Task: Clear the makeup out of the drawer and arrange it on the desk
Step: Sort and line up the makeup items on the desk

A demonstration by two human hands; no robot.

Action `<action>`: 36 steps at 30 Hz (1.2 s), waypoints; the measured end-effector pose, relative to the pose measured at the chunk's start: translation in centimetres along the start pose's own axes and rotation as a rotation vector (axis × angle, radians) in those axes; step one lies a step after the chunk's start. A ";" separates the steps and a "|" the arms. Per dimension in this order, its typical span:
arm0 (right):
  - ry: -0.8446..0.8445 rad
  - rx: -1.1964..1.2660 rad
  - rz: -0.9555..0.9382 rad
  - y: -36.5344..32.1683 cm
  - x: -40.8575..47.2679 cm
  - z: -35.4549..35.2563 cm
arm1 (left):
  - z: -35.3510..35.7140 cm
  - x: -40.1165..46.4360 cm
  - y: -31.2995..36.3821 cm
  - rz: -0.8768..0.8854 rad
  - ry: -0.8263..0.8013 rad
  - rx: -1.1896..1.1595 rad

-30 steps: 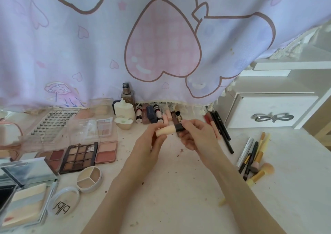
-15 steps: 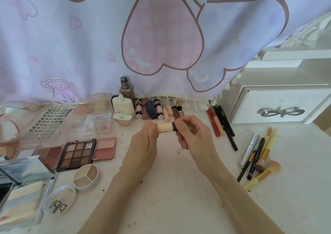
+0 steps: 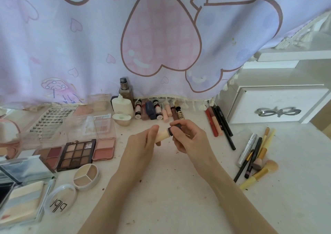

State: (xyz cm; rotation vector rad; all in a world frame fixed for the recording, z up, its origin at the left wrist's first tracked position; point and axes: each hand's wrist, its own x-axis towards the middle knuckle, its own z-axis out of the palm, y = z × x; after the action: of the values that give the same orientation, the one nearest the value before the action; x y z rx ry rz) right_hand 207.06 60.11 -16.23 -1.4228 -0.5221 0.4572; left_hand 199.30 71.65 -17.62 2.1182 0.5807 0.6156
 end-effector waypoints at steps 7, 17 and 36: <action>0.034 0.112 0.140 0.0 0.3 -0.7 | 0.3 -0.2 -0.6 0.175 -0.110 -0.037; -0.014 0.159 0.093 0.0 0.6 -1.1 | -0.4 -0.3 0.2 0.073 0.035 -0.070; -0.055 0.278 0.156 0.6 0.8 -1.0 | 0.6 0.0 -0.7 -0.022 -0.213 -0.246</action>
State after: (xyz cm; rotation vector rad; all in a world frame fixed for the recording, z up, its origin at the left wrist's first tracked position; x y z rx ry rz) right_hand 208.33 59.83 -16.83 -1.1893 -0.3763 0.6695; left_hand 199.54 71.66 -18.56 1.9123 0.3878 0.4192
